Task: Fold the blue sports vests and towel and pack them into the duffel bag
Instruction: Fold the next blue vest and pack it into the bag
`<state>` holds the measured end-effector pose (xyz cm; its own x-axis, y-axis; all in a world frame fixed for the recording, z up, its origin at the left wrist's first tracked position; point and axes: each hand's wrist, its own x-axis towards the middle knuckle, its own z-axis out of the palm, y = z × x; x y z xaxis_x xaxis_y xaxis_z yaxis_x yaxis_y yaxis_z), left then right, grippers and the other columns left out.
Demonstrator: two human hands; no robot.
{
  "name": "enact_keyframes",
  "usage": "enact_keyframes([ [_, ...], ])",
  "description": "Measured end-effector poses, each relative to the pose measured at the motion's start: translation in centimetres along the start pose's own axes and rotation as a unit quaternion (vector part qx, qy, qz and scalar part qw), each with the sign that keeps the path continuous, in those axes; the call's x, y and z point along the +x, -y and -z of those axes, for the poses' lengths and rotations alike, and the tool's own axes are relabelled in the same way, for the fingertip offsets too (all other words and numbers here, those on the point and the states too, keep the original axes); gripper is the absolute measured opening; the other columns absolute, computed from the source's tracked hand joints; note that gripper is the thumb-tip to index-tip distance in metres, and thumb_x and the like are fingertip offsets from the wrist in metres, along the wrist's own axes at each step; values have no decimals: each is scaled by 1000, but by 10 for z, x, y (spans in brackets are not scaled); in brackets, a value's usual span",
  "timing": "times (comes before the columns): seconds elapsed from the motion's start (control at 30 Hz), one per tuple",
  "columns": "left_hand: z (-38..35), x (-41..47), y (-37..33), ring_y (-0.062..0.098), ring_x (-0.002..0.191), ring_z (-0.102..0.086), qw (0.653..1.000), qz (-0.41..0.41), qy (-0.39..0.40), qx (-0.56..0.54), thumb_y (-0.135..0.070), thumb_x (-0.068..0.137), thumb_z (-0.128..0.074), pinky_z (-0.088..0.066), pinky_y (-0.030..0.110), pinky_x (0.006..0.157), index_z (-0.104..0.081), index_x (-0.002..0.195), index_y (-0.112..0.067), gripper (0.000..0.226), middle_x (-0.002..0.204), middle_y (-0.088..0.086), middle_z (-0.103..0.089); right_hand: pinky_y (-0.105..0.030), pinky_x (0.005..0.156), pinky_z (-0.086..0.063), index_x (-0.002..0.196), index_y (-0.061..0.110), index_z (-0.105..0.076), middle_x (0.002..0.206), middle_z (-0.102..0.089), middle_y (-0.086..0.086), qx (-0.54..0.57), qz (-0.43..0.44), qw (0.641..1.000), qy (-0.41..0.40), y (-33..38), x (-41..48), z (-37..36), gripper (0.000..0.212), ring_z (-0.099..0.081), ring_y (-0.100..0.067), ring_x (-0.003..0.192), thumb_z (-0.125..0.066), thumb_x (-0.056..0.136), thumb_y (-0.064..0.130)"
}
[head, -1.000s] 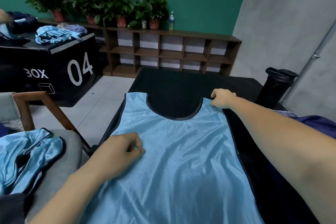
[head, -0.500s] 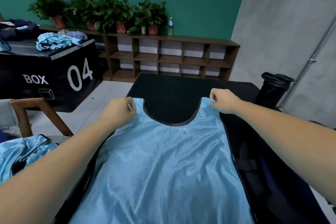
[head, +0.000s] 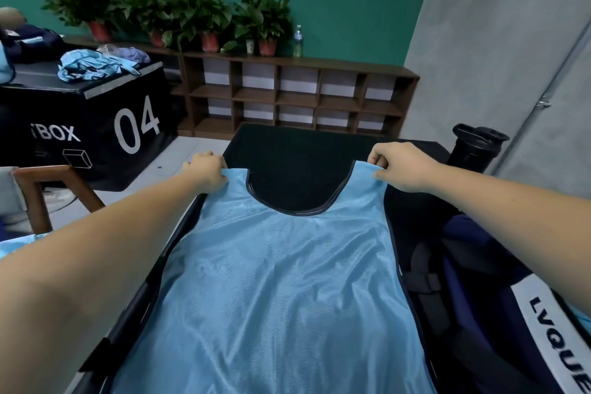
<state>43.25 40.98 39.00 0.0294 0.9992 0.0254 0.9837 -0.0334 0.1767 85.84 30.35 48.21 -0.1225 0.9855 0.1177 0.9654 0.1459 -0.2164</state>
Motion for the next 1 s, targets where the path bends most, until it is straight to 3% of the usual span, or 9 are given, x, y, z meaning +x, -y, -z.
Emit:
enact_keyframes([
  [0.1, 16, 0, -2, 33, 119, -54, 998, -3, -36, -50, -26, 94, -64, -44, 51, 108, -67, 111, -26, 17, 120, 5, -57, -33, 77, -56, 99, 28, -67, 95, -71, 10, -5, 3, 1000, -10, 0, -3, 8, 15, -66, -9, 88, -74, 96, 16],
  [0.17, 34, -5, -3, 32, 105, -61, 993, -13, -65, -93, -21, 90, -64, -52, 47, 96, -65, 101, -22, 11, 107, 5, -66, -34, 75, -56, 100, 27, -66, 96, -71, 8, -5, -1, 1000, -24, 1, -3, 14, 15, -66, -10, 87, -72, 96, 13],
  [0.27, 67, -15, -6, 29, 91, -64, 982, -31, -122, -142, -20, 93, -66, -49, 37, 75, -65, 99, -19, 6, 97, 6, -68, -44, 76, -60, 101, 28, -65, 96, -68, 6, -13, -21, 997, -67, 3, -8, 28, 18, -64, -15, 87, -67, 95, 11],
  [0.43, 124, -46, -10, 27, 91, -61, 964, -61, -205, -159, -24, 97, -71, -46, 35, 76, -66, 103, -14, 13, 96, 6, -68, -43, 74, -58, 99, 27, -63, 99, -67, 3, -1, -29, 988, -151, 14, -21, 59, 19, -64, -23, 91, -62, 96, 8],
  [0.53, 155, -74, -12, 22, 80, -60, 951, -72, -241, -179, -24, 96, -71, -44, 33, 67, -65, 99, -16, 11, 92, 3, -68, -46, 75, -61, 98, 28, -63, 95, -69, 6, 26, -23, 981, -193, 21, -39, 77, 18, -66, -20, 90, -63, 95, 10],
  [0.63, 179, -111, -11, 14, 69, -58, 948, -90, -236, -192, -26, 95, -72, -42, 32, 58, -63, 94, -19, 11, 87, 2, -68, -40, 78, -59, 102, 25, -67, 94, -69, 12, 59, 1, 979, -197, 32, -67, 89, 17, -65, -12, 88, -67, 95, 10],
  [0.73, 194, -160, -6, 14, 71, -59, 952, -106, -208, -200, -30, 94, -76, -44, 33, 61, -65, 92, -21, 14, 87, 0, -70, -33, 77, -55, 101, 26, -69, 93, -71, 12, 73, 37, 980, -181, 46, -106, 93, 20, -64, -1, 86, -68, 92, 8],
  [0.9, 196, -246, 11, 37, 89, -69, 955, -93, -144, -241, -34, 93, -79, -58, 55, 80, -69, 89, -25, 14, 88, -1, -76, -31, 81, -56, 97, 33, -71, 92, -72, 15, 98, 61, 985, -127, 68, -178, 86, 19, -67, -2, 86, -78, 89, 17],
  [1.0, 187, -293, 16, 31, 89, -70, 956, -101, -118, -247, -31, 96, -78, -53, 42, 77, -73, 91, -26, 8, 89, -4, -76, -31, 84, -58, 94, 38, -75, 88, -74, 19, 110, 74, 987, -89, 80, -218, 82, 19, -69, -1, 85, -80, 89, 21],
])
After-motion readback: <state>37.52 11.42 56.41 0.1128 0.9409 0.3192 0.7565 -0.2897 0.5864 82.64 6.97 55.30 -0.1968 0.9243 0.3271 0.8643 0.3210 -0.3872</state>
